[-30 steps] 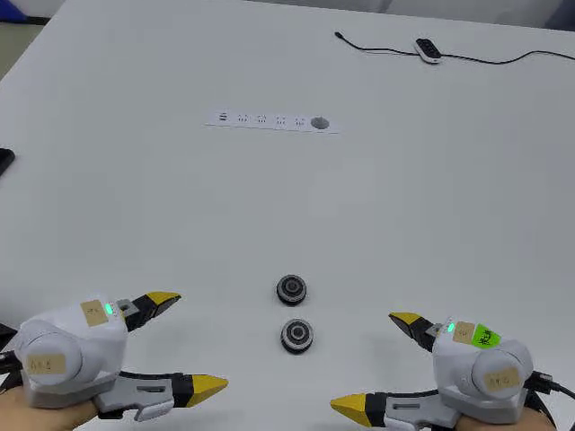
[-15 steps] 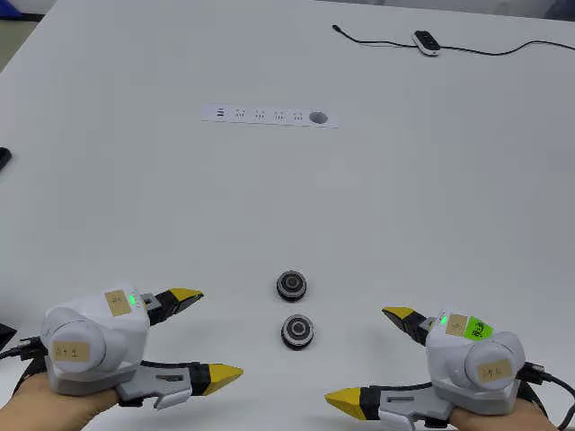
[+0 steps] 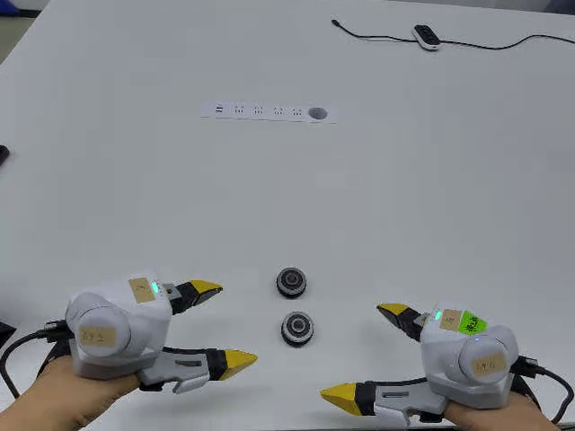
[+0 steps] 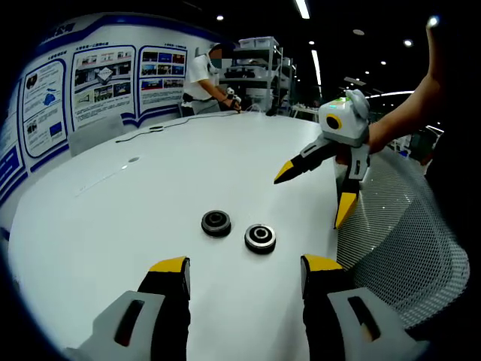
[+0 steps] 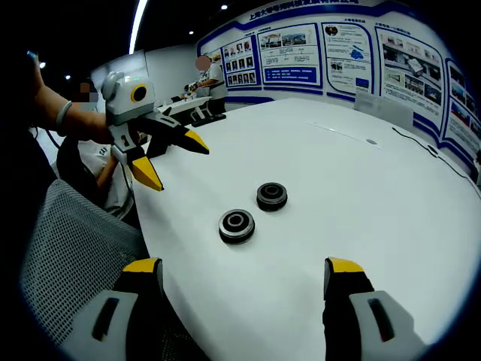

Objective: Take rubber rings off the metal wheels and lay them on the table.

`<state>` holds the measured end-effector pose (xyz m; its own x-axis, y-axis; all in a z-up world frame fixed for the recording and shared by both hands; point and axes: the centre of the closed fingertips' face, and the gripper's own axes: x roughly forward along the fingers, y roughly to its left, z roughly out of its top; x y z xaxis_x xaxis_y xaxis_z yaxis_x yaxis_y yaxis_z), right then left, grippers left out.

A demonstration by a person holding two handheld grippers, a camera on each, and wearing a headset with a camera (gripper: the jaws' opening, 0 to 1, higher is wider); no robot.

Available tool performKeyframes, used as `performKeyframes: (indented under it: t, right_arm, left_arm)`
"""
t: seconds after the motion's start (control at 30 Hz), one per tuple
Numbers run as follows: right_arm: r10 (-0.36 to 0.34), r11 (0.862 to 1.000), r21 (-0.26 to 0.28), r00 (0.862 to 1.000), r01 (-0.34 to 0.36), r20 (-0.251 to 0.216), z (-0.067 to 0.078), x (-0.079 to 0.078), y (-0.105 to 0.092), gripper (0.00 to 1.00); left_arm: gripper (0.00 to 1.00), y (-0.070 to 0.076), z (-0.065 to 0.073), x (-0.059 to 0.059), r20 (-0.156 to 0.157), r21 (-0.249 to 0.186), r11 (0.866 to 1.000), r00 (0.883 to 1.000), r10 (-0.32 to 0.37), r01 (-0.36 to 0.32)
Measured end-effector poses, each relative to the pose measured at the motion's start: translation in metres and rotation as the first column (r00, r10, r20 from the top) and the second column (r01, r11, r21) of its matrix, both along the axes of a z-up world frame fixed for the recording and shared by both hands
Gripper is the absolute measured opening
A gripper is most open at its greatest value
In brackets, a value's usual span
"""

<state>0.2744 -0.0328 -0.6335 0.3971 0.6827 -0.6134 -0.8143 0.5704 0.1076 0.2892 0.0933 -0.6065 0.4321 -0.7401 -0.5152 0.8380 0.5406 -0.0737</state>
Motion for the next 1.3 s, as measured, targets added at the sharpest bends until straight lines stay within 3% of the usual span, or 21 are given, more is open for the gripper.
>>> performKeyframes:
  t: [1.3]
  right_arm:
    - [0.02,1.0,0.013,1.0,-0.02,-0.009,-0.001,-0.001,0.011,0.86]
  left_arm:
    - [0.35,-0.041,-0.011,0.005,-0.013,0.063,0.994,0.996,-0.083,0.084]
